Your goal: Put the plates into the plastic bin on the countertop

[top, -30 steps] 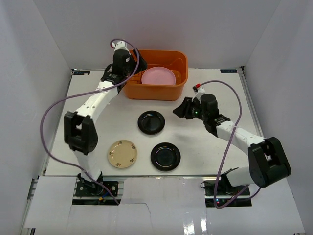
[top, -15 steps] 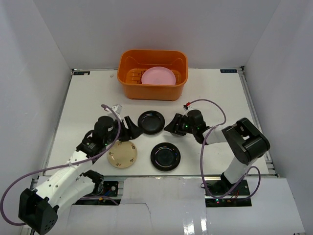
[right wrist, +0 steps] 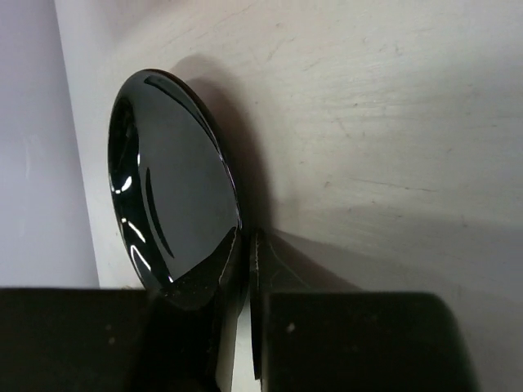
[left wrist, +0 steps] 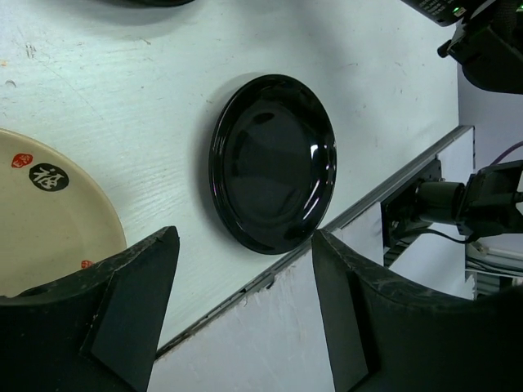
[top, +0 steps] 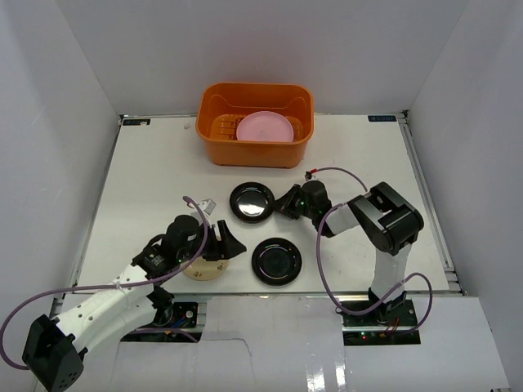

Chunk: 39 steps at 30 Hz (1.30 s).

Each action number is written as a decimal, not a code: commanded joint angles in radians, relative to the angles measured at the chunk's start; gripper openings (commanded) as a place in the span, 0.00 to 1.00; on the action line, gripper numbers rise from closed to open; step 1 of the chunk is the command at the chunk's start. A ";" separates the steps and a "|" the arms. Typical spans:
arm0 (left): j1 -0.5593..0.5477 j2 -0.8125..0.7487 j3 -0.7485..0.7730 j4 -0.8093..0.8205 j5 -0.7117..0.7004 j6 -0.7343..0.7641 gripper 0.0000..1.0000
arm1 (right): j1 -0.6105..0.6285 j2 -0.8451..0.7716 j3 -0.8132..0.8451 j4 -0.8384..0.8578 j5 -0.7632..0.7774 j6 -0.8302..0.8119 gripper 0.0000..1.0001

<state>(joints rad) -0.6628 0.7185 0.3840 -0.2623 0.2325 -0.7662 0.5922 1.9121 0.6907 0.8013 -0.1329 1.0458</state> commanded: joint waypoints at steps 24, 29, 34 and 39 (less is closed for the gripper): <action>-0.104 0.366 0.065 0.231 -0.139 0.146 0.78 | -0.129 -0.055 0.955 -0.646 0.196 -0.592 0.08; -0.144 0.470 0.138 0.252 -0.130 0.174 0.79 | -0.153 0.181 1.286 -0.738 0.199 -0.613 0.08; -0.164 0.562 0.190 0.250 -0.144 0.215 0.80 | -0.160 0.356 1.435 -0.797 0.174 -0.607 0.08; -0.170 0.622 0.199 0.250 -0.147 0.225 0.80 | -0.160 0.429 1.474 -0.800 0.148 -0.590 0.08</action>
<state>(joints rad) -0.8249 1.3254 0.5552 -0.0212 0.0994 -0.5678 0.4316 2.3550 2.0853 -0.0303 0.0383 0.4595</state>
